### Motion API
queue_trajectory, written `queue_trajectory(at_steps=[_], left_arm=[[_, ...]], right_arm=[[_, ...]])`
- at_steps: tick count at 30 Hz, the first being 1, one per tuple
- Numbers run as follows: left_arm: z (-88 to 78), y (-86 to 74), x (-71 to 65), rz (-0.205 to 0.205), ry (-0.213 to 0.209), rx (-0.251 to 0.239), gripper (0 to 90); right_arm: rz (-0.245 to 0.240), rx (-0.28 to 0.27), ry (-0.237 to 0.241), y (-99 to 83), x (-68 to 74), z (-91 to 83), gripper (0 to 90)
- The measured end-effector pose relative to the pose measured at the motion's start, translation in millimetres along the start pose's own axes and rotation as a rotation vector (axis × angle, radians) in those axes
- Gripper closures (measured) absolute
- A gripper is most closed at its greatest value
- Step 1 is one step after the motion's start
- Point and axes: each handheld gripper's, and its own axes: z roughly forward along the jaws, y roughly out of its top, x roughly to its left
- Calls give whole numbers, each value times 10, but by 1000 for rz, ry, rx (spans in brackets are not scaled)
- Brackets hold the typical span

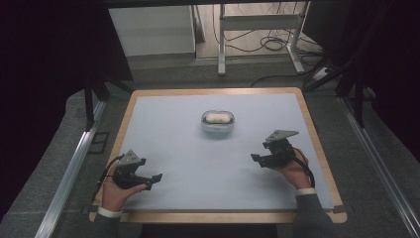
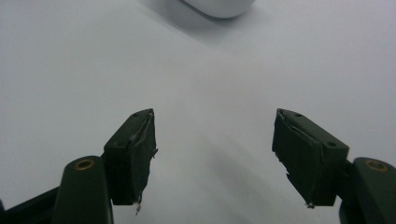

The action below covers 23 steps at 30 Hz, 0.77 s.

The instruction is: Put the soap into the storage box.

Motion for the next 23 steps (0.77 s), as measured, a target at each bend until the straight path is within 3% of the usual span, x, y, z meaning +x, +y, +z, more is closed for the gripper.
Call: queue_trajectory(at_steps=[2, 3, 6, 9, 23], left_arm=[[2, 0, 1, 1, 2, 1, 89], [4, 1, 2, 2, 2, 2, 89], [8, 3, -5, 2, 0, 2, 89], [3, 4, -3, 0, 3, -1, 89], [27, 14, 8, 3, 2, 0, 89]], right_arm=[[17, -16, 2, -70, -10, -28, 301], [48, -43, 12, -143, -27, -29, 304], [45, -22, -13, -180, -48, -17, 302], [58, -30, 5, -190, -57, -11, 301], [50, -26, -40, -238, -58, -16, 259]])
